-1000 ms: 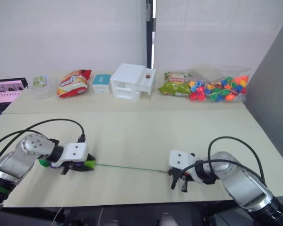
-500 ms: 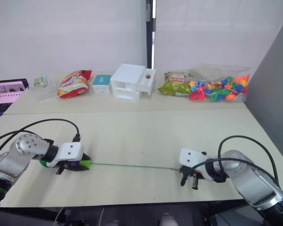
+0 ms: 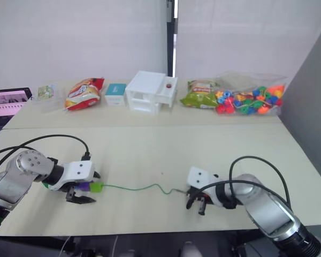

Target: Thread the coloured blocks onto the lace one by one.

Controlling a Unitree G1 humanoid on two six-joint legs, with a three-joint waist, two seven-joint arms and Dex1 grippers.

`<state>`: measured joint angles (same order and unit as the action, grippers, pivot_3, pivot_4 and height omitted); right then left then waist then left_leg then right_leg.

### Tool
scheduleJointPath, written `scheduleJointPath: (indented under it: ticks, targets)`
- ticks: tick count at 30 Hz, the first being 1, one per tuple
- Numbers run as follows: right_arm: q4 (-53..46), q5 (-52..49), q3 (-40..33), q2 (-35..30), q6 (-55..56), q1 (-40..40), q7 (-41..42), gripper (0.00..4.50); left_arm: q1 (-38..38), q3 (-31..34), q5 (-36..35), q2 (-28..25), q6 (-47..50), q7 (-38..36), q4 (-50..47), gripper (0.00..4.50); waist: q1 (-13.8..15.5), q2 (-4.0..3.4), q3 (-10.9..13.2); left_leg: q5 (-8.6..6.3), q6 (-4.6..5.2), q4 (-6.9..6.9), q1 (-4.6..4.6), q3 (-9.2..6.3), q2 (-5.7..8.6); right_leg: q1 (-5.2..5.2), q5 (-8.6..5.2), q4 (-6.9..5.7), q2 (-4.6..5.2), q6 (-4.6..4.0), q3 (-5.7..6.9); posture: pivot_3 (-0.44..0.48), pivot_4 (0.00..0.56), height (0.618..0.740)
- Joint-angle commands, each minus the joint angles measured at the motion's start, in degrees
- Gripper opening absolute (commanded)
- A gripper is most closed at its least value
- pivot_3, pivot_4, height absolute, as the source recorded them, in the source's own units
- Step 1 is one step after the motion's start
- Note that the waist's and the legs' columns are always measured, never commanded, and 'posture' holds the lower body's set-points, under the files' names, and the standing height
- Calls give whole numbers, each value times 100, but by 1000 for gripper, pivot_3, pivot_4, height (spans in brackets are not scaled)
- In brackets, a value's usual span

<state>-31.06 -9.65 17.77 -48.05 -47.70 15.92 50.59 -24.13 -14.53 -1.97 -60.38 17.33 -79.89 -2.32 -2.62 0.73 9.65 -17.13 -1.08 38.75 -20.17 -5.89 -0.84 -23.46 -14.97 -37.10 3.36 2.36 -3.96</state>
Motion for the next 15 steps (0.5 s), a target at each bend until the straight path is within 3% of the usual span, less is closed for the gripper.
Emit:
scheduleJointPath:
  ticks: [1,7,12,15]
  targets:
    - [-140,21,78,183,-92,96,-182,0,-533,-162,279,-274,478,-346,-264,4244,8,19,10,0,0,4,-6,-1,1,-5,0,-1,0,0,0,0,150,740]
    - [-107,50,245,580,-159,94,-525,0,-1754,-955,781,-482,1129,-1204,-434,4244,9,29,16,0,0,3,-10,-1,2,-9,0,-2,0,0,1,0,150,740]
    - [-148,63,286,726,-246,89,-694,0,-2500,-1974,1043,-636,1213,-1261,-302,4244,-25,29,16,0,0,2,-12,-1,1,-17,0,-7,-3,0,-1,0,150,740]
    - [-180,46,259,758,-294,70,-772,0,-2496,-2131,1294,-488,935,-1261,-187,4244,-18,29,16,0,0,3,-13,-1,2,-17,0,-8,-2,0,-1,0,150,740]
